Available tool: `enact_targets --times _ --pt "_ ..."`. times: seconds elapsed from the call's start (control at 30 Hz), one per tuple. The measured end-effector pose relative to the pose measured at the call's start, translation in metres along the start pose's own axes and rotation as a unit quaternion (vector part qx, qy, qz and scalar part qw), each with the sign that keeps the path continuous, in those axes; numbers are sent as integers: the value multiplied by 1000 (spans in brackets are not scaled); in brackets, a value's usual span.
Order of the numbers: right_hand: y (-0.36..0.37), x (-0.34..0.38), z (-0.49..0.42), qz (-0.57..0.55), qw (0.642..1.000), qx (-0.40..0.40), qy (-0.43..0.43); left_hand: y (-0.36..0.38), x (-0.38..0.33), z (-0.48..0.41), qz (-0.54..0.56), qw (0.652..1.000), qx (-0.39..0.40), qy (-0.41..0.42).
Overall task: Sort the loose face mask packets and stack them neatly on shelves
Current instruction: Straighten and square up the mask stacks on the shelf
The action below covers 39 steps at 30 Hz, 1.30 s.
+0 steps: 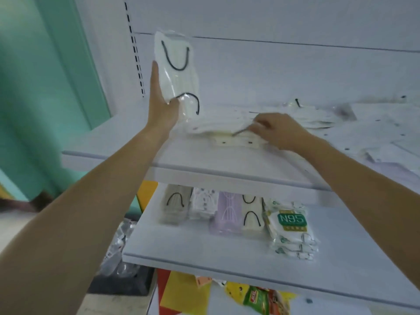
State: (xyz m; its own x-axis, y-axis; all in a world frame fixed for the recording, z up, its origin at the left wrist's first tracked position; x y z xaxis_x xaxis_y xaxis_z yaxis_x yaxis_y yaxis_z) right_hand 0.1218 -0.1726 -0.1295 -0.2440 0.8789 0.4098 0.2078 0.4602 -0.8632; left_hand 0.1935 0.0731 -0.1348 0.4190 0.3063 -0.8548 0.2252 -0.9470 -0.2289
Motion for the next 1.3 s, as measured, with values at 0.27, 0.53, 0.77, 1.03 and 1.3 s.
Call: enact_targets --times 0.27,0.53,0.77,1.03,1.3 --pt "-24 -9 -12 -499 844 -92 175 5 1 4 21 994 -55 -87" --pt "10 24 -34 -727 646 -15 230 37 -21 13 76 986 112 -94" --pt "9 6 -35 -84 983 139 81 30 -1 4 -21 997 -30 -71" --pt "4 -9 -42 -89 995 -10 51 16 7 0 54 968 -165 -180" --pt "11 15 -53 -719 667 94 170 34 -1 6 44 987 73 -137"
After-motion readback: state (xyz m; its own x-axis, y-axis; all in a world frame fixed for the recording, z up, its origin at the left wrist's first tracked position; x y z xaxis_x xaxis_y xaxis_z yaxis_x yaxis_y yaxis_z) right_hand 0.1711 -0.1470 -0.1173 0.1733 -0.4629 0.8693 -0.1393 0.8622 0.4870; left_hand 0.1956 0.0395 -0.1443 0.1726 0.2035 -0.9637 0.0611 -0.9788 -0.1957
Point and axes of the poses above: each hand's wrist, its own z-axis away from the middle knuckle, its own y-axis out of the palm, x = y × z, the point moved 1 cm from there along -z, towards the middle knuckle, and after that the axes turned 9 degrees about -z, right-handed, at the moved point
